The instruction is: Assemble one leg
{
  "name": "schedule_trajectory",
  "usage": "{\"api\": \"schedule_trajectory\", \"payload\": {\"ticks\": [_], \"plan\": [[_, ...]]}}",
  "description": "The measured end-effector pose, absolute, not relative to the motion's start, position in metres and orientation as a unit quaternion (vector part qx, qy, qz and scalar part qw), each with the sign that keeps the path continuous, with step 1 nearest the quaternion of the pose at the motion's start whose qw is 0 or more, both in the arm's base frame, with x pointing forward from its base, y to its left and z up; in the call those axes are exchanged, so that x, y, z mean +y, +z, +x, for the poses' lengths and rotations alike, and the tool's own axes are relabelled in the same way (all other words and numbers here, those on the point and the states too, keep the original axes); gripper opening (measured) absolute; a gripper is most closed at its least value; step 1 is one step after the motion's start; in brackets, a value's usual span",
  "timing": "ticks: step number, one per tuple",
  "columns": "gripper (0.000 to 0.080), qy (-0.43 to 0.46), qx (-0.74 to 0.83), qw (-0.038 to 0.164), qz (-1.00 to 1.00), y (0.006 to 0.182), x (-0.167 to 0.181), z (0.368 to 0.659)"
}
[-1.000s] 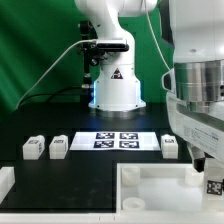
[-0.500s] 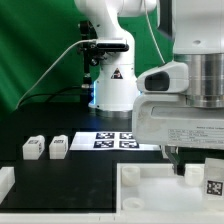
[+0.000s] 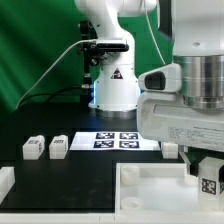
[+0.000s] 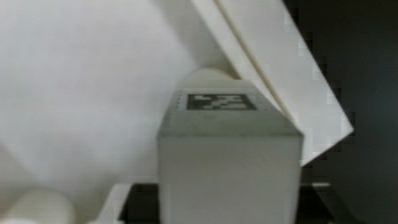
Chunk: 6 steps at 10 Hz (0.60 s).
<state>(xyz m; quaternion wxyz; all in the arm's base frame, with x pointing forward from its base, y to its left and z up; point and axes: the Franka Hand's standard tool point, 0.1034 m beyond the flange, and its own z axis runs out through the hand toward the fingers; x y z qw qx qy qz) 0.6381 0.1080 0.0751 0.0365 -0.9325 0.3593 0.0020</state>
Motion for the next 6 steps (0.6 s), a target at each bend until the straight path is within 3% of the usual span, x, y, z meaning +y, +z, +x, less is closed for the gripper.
{"api": "schedule_trajectory", "payload": {"ticks": [6], "plan": [[0.029,0.007,0.818,0.034,-0.574,0.0744,0.1088,0.6284]]}}
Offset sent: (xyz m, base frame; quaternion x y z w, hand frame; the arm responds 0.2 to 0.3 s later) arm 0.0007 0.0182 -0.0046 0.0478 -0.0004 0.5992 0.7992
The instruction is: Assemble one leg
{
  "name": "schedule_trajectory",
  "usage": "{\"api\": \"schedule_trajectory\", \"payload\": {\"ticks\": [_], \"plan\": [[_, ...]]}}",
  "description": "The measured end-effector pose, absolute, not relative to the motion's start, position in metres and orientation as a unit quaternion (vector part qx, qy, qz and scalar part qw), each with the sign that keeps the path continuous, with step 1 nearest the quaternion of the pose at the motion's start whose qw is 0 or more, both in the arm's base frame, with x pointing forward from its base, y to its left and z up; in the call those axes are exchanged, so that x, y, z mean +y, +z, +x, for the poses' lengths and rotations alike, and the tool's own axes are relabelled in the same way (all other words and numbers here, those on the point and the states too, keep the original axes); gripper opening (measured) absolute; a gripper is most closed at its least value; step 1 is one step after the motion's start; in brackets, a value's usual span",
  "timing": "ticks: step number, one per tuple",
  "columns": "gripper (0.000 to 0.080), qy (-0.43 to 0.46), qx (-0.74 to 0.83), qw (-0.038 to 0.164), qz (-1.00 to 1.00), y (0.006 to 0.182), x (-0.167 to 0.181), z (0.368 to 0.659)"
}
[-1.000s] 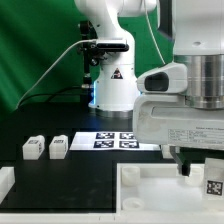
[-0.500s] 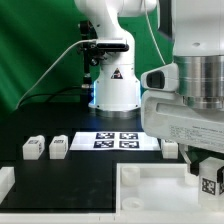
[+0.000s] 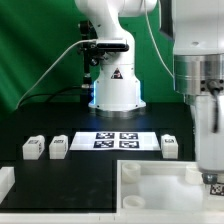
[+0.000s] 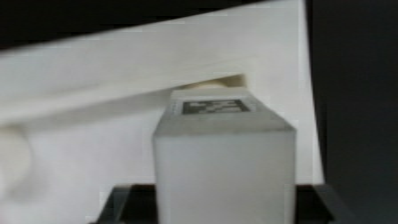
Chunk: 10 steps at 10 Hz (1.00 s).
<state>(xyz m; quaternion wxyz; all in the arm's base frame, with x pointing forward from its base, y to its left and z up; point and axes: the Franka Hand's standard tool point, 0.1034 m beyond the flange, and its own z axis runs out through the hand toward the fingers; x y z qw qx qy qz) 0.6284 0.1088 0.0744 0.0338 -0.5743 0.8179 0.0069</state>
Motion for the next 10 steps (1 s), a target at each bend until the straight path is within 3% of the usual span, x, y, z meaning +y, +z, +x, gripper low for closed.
{"api": "schedule_trajectory", "payload": {"ticks": [4,6,7,8,10], "plan": [[0.0294,0.009,0.836,0.034,-0.547,0.075,0.106,0.627],[0.0341,0.008,0.824,0.034,-0.566,0.074,0.106,0.627],[0.053,0.008,0.824,0.034,-0.566,0.074,0.106,0.627],[0.0613,0.001,0.822,0.042,-0.569,0.076,0.106,0.628],[0.0639,-0.004,0.818,0.062,-0.572,0.092,0.112,0.617]]}}
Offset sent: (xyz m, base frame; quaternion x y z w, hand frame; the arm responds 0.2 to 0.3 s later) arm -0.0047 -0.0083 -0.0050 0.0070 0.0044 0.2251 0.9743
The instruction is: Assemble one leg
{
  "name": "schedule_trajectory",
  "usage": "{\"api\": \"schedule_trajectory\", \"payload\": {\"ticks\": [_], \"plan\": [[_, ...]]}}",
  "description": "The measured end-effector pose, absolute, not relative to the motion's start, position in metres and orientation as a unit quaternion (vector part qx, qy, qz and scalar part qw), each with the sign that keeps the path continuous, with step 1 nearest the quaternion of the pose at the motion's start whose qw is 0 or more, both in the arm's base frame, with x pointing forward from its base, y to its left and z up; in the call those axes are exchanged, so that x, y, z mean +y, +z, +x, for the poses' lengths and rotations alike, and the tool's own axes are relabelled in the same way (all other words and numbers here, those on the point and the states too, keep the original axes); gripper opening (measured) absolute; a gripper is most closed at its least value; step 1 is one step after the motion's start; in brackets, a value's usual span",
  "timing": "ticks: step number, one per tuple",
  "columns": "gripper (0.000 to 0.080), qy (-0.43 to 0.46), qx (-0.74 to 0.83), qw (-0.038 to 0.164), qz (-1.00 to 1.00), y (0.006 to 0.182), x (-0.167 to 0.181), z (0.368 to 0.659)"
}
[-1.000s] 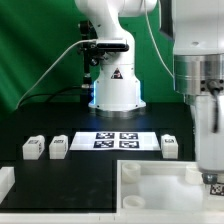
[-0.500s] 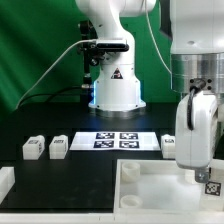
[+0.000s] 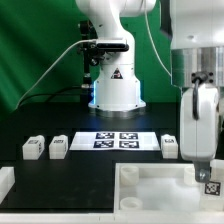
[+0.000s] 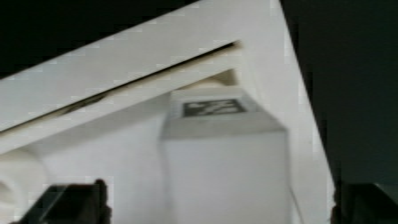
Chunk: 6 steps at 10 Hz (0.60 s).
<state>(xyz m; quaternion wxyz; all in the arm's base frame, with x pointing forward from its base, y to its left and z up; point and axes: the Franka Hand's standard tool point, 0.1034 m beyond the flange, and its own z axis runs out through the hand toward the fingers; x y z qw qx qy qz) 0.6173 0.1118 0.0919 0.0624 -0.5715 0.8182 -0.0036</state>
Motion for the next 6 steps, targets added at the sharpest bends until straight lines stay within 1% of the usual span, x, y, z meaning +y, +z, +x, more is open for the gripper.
{"api": "schedule_trajectory", "payload": {"ticks": [1,2,3,6], "plan": [[0.0639,-0.003,0.816,0.07,-0.573,0.1016,0.117,0.615],[0.0648,-0.003,0.814,0.072,-0.576,0.1038,0.119,0.6133],[0.0649,-0.001,0.814,0.067,-0.577,0.101,0.1176,0.6116],[0.0649,-0.001,0.813,0.066,-0.578,0.0996,0.1182,0.611]]}}
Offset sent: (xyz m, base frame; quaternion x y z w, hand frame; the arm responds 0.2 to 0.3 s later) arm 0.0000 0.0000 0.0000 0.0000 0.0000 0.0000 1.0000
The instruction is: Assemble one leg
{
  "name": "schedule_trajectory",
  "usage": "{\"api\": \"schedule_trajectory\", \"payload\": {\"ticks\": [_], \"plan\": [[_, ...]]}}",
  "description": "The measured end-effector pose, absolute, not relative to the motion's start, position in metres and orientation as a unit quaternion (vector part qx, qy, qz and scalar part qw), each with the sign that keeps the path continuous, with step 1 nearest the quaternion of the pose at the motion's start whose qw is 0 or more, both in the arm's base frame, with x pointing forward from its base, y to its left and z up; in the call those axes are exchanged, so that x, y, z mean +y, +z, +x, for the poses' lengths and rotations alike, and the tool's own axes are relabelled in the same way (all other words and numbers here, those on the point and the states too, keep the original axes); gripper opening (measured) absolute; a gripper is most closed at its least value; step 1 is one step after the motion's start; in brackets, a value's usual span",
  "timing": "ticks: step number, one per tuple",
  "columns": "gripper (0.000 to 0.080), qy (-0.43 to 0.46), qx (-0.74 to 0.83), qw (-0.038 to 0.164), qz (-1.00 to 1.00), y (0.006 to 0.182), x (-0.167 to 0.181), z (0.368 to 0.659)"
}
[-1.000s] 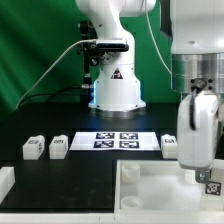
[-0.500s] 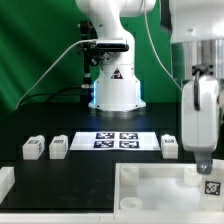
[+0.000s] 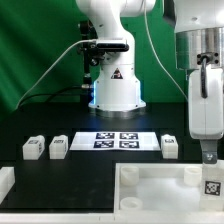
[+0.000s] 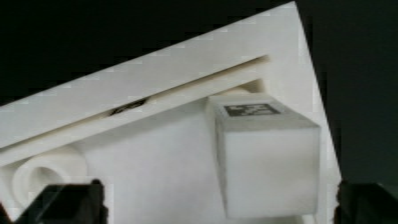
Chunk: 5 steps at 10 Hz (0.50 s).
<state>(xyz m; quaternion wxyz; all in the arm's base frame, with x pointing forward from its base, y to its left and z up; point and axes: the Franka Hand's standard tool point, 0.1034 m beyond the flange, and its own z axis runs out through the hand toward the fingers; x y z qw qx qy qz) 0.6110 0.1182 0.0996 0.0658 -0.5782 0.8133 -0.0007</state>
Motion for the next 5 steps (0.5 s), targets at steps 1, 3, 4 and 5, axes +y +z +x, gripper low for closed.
{"api": "schedule_trajectory", "payload": {"ticks": [1,3,4,5], "plan": [[0.0649,-0.001,0.813,0.065,-0.578,0.099,0.1183,0.6107],[0.0649,-0.001,0.813,0.065,-0.578,0.0982,0.1183,0.6104],[0.0649,-0.001,0.813,0.064,-0.578,0.0979,0.1183,0.6103],[0.0649,0.0,0.813,0.064,-0.578,0.0975,0.1182,0.6102]]}}
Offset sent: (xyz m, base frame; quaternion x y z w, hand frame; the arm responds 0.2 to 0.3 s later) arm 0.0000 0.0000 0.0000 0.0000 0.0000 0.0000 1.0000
